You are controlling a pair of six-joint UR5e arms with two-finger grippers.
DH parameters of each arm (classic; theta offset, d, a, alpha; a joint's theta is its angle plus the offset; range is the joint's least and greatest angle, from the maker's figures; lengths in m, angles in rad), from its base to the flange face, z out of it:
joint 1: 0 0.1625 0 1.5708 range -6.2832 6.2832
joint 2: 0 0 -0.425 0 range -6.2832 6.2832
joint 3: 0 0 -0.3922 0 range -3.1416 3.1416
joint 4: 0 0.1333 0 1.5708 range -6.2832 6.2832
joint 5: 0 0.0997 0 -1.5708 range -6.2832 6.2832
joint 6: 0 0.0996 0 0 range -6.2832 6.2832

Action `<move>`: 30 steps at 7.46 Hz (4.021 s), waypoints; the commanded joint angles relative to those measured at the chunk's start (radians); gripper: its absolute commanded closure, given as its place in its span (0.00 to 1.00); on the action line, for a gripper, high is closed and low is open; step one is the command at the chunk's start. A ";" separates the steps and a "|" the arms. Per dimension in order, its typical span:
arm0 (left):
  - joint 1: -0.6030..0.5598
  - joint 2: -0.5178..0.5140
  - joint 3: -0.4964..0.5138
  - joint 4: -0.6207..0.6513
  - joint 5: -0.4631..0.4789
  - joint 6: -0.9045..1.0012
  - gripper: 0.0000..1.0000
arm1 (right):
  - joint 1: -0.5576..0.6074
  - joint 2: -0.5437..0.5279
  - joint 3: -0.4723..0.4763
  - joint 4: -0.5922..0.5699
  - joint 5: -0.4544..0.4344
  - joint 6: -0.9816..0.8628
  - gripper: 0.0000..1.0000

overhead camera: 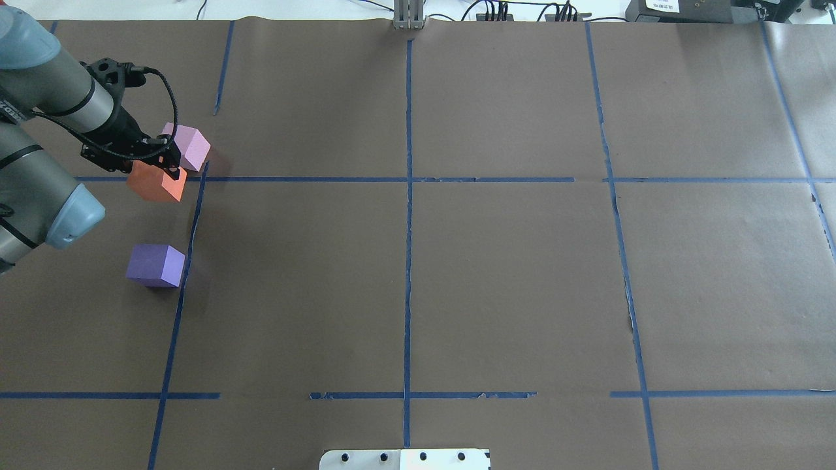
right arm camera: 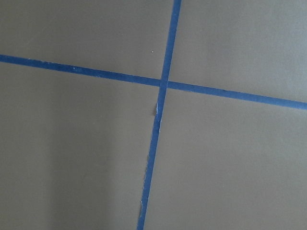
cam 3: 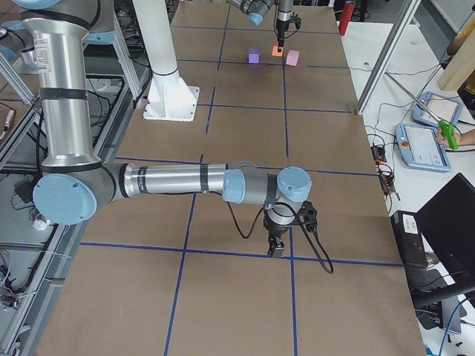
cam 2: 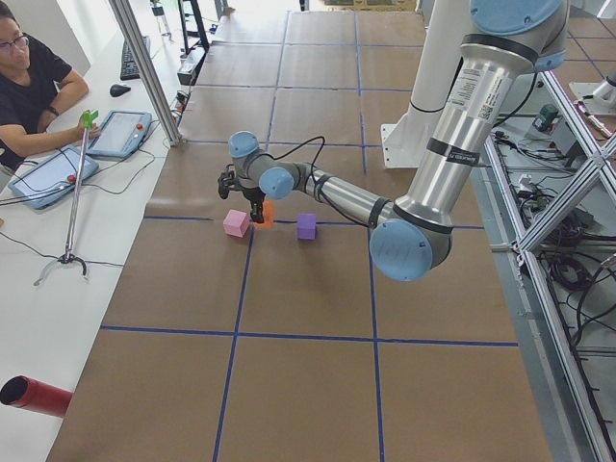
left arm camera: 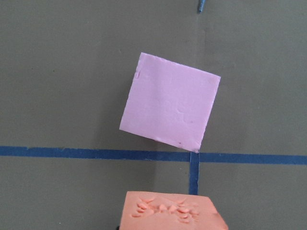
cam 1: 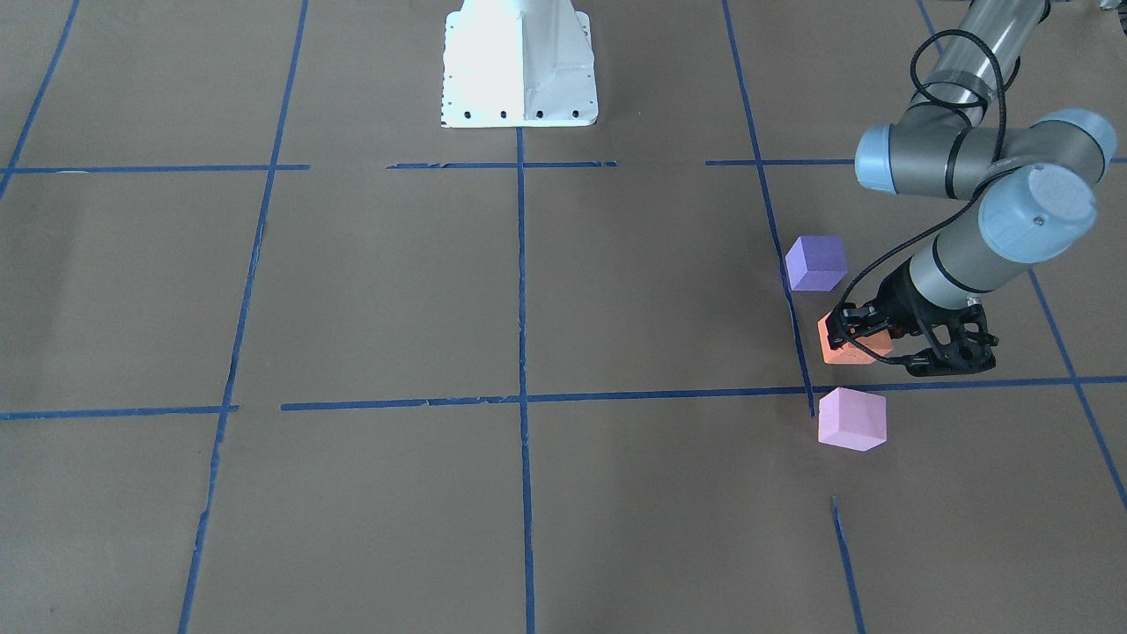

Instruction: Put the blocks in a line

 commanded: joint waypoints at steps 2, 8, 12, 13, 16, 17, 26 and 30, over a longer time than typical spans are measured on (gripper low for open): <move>0.013 0.030 0.019 -0.084 0.002 -0.061 1.00 | 0.000 0.000 0.000 0.000 0.000 0.001 0.00; 0.061 0.045 0.054 -0.139 0.017 -0.087 1.00 | 0.000 0.000 0.002 0.000 0.000 0.001 0.00; 0.078 0.038 0.060 -0.152 0.017 -0.100 0.35 | 0.000 0.000 0.000 0.000 0.000 0.001 0.00; 0.078 0.037 0.059 -0.150 0.017 -0.101 0.00 | 0.000 0.000 0.002 0.000 0.000 0.001 0.00; 0.078 0.037 0.052 -0.152 0.017 -0.114 0.00 | 0.000 0.000 0.000 0.000 0.000 0.001 0.00; 0.078 0.038 0.051 -0.152 0.017 -0.109 0.00 | 0.000 0.000 0.000 0.000 0.000 0.001 0.00; -0.434 0.243 -0.351 0.370 0.003 0.644 0.00 | 0.000 0.000 0.000 0.000 0.000 0.001 0.00; -0.590 0.299 -0.063 0.280 -0.021 0.950 0.00 | 0.000 0.000 0.000 0.000 0.000 -0.001 0.00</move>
